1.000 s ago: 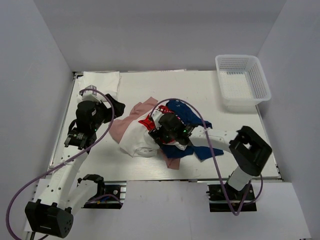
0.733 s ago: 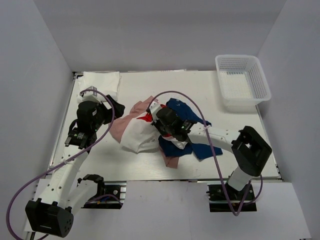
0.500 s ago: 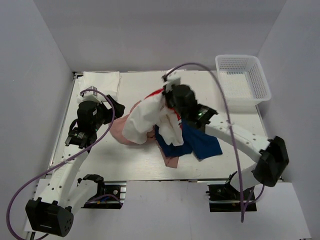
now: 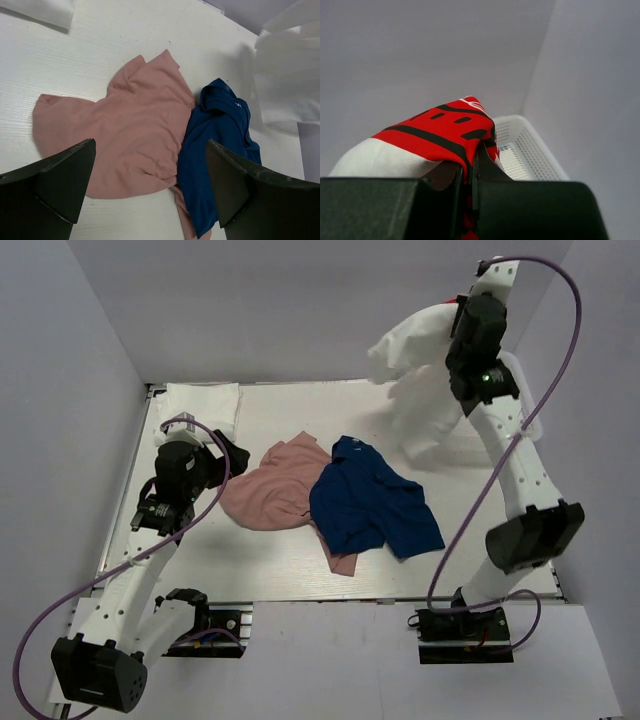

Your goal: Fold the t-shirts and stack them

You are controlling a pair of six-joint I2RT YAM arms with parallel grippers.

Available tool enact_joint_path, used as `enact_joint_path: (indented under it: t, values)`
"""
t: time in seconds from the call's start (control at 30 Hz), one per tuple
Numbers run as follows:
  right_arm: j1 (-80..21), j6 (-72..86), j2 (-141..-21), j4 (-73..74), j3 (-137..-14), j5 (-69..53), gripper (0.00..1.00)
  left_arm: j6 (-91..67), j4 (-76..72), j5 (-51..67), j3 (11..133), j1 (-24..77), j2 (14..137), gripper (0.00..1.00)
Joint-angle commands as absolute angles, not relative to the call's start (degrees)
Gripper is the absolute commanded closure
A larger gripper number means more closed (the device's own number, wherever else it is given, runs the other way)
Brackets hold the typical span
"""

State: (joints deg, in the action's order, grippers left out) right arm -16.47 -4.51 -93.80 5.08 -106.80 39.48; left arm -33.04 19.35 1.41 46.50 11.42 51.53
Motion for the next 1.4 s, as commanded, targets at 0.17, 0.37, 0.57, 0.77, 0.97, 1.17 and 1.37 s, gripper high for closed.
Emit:
enact_joint_path:
  t: [0.17,0.37,0.57,0.77,0.97,1.17,1.37]
  values:
    - [-0.6,2.9,-110.6,17.0,-127.2,31.2,1.00,-32.6,18.3,1.2,46.4,11.6,53.2,0.00]
    - [6.8,6.2,-115.6,18.2,-132.6,31.1,1.00,-32.1,16.5,1.8,46.4,11.6,54.9,0.00]
    - [10.6,6.8,-116.5,14.1,-130.0,33.0,1.00,-31.6,14.5,3.1,45.4,11.6,56.9,0.00]
    - [12.0,7.2,-120.4,17.9,-128.2,32.7,1.00,-31.6,12.8,3.6,44.8,11.6,59.1,0.00]
    - [11.3,8.6,-121.7,21.5,-121.2,22.3,0.99,-31.0,12.8,3.6,44.8,11.6,62.0,0.00]
    - [9.7,6.3,-119.3,20.1,-118.0,13.0,0.10,-31.0,12.1,3.6,44.8,11.0,62.5,0.00]
    - [7.7,4.9,-101.4,1.2,-92.4,5.2,0.10,-36.2,13.8,-0.2,45.4,11.0,63.6,0.00]
